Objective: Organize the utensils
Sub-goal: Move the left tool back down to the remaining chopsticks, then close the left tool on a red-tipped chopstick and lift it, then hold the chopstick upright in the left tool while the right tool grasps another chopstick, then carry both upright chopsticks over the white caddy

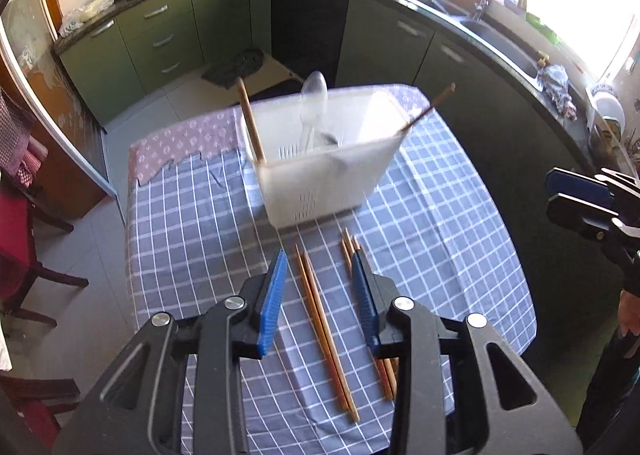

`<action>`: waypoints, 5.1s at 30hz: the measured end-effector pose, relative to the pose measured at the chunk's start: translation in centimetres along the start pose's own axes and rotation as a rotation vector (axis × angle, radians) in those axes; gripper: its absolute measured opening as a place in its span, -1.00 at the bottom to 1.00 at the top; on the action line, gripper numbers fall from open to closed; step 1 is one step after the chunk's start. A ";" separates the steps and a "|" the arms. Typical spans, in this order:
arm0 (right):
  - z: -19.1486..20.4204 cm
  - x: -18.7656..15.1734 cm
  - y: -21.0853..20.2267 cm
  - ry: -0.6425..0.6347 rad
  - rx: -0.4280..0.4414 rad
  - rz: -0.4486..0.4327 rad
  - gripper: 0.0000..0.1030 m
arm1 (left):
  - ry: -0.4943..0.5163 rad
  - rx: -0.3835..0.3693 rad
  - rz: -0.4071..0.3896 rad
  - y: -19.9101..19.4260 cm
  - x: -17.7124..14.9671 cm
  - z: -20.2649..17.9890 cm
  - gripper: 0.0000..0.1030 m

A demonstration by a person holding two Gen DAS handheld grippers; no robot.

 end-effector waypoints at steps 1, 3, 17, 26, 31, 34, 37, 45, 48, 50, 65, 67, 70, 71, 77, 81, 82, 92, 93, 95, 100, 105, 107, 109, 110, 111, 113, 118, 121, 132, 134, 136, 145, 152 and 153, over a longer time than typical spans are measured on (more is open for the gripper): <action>-0.4 -1.2 0.8 0.008 -0.001 0.037 -0.45 | -0.001 0.002 0.040 1.4 -0.9 -0.1 -0.57; -1.3 -3.6 2.3 0.028 0.001 0.091 -0.45 | -0.012 0.002 0.119 4.4 -2.4 -0.2 -0.69; -4.7 -9.1 7.1 0.123 0.050 0.224 -0.44 | -0.118 0.046 0.346 14.5 -5.9 0.7 -0.81; -4.4 -9.7 7.8 0.117 0.061 0.250 -0.41 | -0.121 0.066 0.363 15.9 -5.1 -0.1 -0.81; -4.3 -9.7 7.9 0.114 0.060 0.253 -0.34 | -0.134 0.067 0.386 16.4 -5.0 0.8 -0.81; -4.2 -9.7 7.9 0.110 0.060 0.255 -0.34 | -0.115 0.075 0.383 16.8 -5.2 0.3 -0.81; -4.1 -9.7 7.8 0.106 0.058 0.255 -0.34 | -0.100 0.084 0.380 17.0 -4.9 -0.2 -0.81; -4.1 -10.1 7.8 0.104 0.044 0.261 -0.34 | -0.096 0.095 0.334 16.2 -4.9 0.0 -0.87; -4.2 -10.3 7.9 0.105 0.039 0.267 -0.34 | -0.089 0.095 0.261 14.1 -4.9 1.1 -0.87; -4.0 -10.2 8.1 0.104 0.034 0.270 -0.34 | -0.091 0.084 0.204 12.4 -4.5 1.2 -0.87; -1.7 -7.8 15.3 0.095 -0.039 0.409 -0.51 | -0.072 0.027 -0.172 2.2 -6.1 1.5 -0.87; -1.1 -7.8 16.3 0.086 -0.050 0.435 -0.61 | -0.075 0.020 -0.185 1.8 -6.6 1.9 -0.87; -0.6 -7.8 18.0 0.081 -0.068 0.464 -0.68 | -0.077 0.008 -0.195 1.6 -7.0 2.2 -0.87; -0.5 -7.7 18.4 0.081 -0.073 0.469 -0.68 | -0.074 0.006 -0.197 1.6 -7.2 2.2 -0.87; -0.3 -7.7 20.3 0.085 -0.112 0.486 -0.68 | -0.061 -0.012 -0.196 1.6 -7.6 2.1 -0.87; -0.5 -7.4 21.0 0.093 -0.133 0.486 -0.68 | -0.055 -0.022 -0.193 1.7 -7.8 2.1 -0.87; -0.5 -7.5 21.0 0.093 -0.135 0.487 -0.68 | -0.055 -0.023 -0.193 1.7 -7.8 2.1 -0.87; -0.9 -7.8 20.4 0.075 -0.195 0.498 -0.68 | -0.044 -0.031 -0.190 1.8 -7.8 2.1 -0.87; -0.9 -7.9 20.3 0.078 -0.188 0.500 -0.68 | -0.044 -0.030 -0.190 1.8 -7.8 2.1 -0.87; -0.5 -8.1 20.5 0.078 -0.176 0.510 -0.68 | -0.042 -0.029 -0.188 1.8 -7.8 2.2 -0.87; 0.0 -8.0 20.9 0.055 -0.199 0.513 -0.69 | -0.030 -0.026 -0.185 1.7 -7.8 1.8 -0.87; 0.6 -7.8 21.1 0.017 -0.229 0.495 -0.83 | -0.026 -0.023 -0.188 1.5 -7.8 1.7 -0.87; 0.5 -7.5 20.8 0.012 -0.229 0.481 -0.86 | -0.025 -0.023 -0.189 1.5 -7.8 1.6 -0.87; 0.6 -7.3 19.9 0.014 -0.212 0.459 -0.87 | -0.023 -0.020 -0.189 1.4 -7.8 1.6 -0.87; 0.7 -7.1 19.4 0.011 -0.203 0.445 -0.87 | -0.022 -0.020 -0.189 1.4 -7.8 1.6 -0.87; 0.6 -6.9 18.7 0.006 -0.195 0.427 -0.87 | -0.019 -0.019 -0.190 1.4 -7.8 1.6 -0.87; 0.7 -6.4 16.9 -0.008 -0.182 0.387 -0.87 | -0.015 -0.015 -0.192 1.3 -7.8 1.5 -0.87; 1.9 -5.2 12.4 -0.031 -0.131 0.274 -0.87 | 0.002 -0.003 -0.208 0.7 -7.7 1.3 -0.87; 2.5 -4.8 9.6 -0.038 -0.101 0.206 -0.87 | 0.005 -0.008 -0.219 0.2 -7.7 1.3 -0.87; 3.4 -4.7 5.1 -0.041 -0.063 0.111 -0.87 | 0.028 -0.003 -0.243 -1.1 -7.3 0.6 -0.87; 3.4 -4.7 4.7 -0.042 -0.061 0.104 -0.87 | 0.032 -0.004 -0.240 -1.1 -7.2 0.4 -0.87; 3.2 -4.6 4.7 -0.046 -0.059 0.096 -0.87 | 0.037 -0.005 -0.239 -1.1 -7.0 0.3 -0.87; 3.2 -4.2 3.8 -0.050 -0.042 0.062 -0.87 | 0.066 -0.003 -0.254 -2.1 -6.2 -0.4 -0.87; 3.7 -1.5 1.5 -0.058 -0.024 -0.009 -0.87 | 0.073 -0.011 -0.280 -4.2 -4.1 -0.8 -0.87; 4.0 -0.8 0.9 -0.063 -0.022 -0.024 -0.87 | 0.073 -0.016 -0.289 -4.8 -3.6 -0.8 -0.87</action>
Point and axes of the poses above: each gripper's, at about its wrist camera, not at the fingertips, and y roughly the way its jaws point, z to its left, x to its top, the point moved 6 cm from there along y, roughly the way its jaws point, and after that the axes turned 2 degrees about y, right-handed, at the moved point
